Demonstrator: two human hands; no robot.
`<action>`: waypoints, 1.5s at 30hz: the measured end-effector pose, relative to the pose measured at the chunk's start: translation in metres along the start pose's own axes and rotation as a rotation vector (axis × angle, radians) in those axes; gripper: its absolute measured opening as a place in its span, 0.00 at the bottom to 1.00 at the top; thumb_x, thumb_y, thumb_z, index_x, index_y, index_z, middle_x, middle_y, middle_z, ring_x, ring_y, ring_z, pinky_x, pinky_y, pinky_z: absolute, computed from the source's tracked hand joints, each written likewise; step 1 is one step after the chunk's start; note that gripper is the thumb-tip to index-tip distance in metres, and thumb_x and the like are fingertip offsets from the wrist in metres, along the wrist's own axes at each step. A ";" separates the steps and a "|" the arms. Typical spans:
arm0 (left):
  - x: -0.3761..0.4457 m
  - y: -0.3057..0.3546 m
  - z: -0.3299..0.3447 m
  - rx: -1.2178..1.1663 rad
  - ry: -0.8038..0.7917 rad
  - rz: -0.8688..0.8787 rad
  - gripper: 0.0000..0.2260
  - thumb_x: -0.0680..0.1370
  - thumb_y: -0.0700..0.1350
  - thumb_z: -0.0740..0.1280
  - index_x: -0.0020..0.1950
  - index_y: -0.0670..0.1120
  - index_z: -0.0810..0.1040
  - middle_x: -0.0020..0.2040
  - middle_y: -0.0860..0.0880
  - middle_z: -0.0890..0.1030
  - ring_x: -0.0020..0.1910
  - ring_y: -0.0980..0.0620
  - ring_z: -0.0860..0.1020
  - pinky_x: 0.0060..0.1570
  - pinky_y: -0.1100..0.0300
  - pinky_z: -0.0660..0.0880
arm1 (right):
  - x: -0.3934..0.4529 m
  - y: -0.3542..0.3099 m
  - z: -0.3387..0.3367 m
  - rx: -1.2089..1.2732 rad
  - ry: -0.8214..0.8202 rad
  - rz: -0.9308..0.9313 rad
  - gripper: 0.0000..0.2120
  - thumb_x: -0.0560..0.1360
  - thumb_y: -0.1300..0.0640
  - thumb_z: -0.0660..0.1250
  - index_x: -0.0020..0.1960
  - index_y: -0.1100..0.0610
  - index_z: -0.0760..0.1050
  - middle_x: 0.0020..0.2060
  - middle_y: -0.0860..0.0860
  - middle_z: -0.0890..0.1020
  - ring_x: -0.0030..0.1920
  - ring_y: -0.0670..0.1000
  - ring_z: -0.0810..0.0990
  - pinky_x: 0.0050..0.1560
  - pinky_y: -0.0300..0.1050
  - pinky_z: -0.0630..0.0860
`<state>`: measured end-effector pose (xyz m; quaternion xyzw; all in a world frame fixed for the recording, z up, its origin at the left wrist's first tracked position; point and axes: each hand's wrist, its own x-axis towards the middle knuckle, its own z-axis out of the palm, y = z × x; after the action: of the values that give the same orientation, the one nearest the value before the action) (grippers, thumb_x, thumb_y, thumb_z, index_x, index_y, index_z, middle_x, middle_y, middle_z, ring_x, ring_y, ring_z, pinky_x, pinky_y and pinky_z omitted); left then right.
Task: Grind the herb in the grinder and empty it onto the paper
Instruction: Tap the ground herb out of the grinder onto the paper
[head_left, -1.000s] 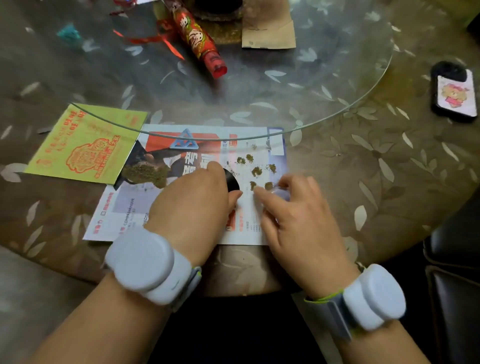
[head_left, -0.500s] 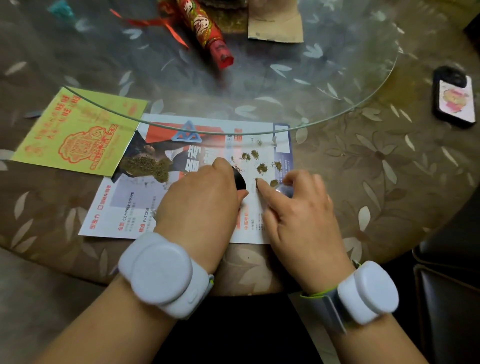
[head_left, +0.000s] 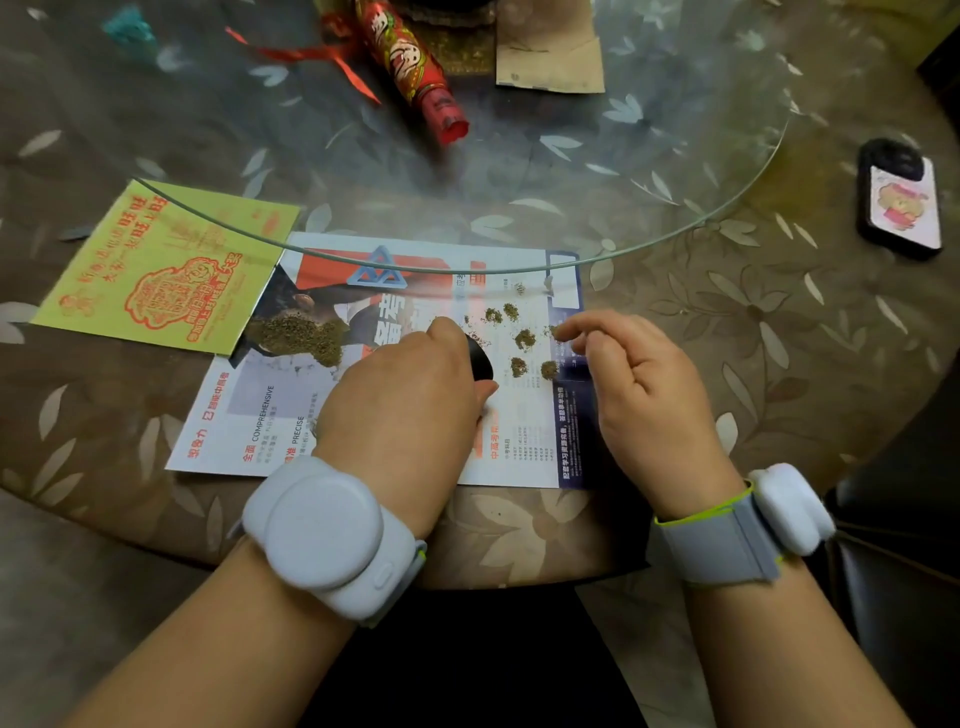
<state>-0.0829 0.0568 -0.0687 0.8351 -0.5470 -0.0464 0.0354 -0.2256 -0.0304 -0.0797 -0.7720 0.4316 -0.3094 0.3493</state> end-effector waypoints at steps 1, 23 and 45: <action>0.000 -0.001 -0.001 0.000 -0.004 -0.002 0.17 0.78 0.60 0.59 0.46 0.47 0.59 0.43 0.48 0.74 0.36 0.48 0.67 0.34 0.56 0.64 | 0.001 0.000 0.000 0.000 -0.015 -0.011 0.13 0.74 0.59 0.55 0.46 0.53 0.79 0.38 0.41 0.77 0.47 0.52 0.77 0.51 0.48 0.73; 0.000 0.000 -0.002 0.017 -0.019 0.008 0.16 0.79 0.59 0.58 0.47 0.48 0.57 0.39 0.50 0.65 0.35 0.49 0.66 0.33 0.56 0.63 | 0.013 0.008 0.018 -0.374 -0.004 -0.226 0.04 0.65 0.60 0.73 0.38 0.52 0.81 0.37 0.49 0.77 0.42 0.54 0.71 0.42 0.45 0.65; -0.011 -0.014 -0.027 -0.530 0.157 0.092 0.17 0.77 0.60 0.56 0.51 0.46 0.67 0.42 0.49 0.74 0.42 0.48 0.72 0.39 0.55 0.66 | 0.016 -0.047 -0.010 0.530 -0.133 0.222 0.10 0.78 0.54 0.59 0.57 0.52 0.76 0.47 0.53 0.79 0.44 0.49 0.75 0.43 0.48 0.72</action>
<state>-0.0708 0.0726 -0.0432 0.7720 -0.5488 -0.1212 0.2969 -0.2059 -0.0292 -0.0336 -0.6203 0.3937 -0.3201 0.5981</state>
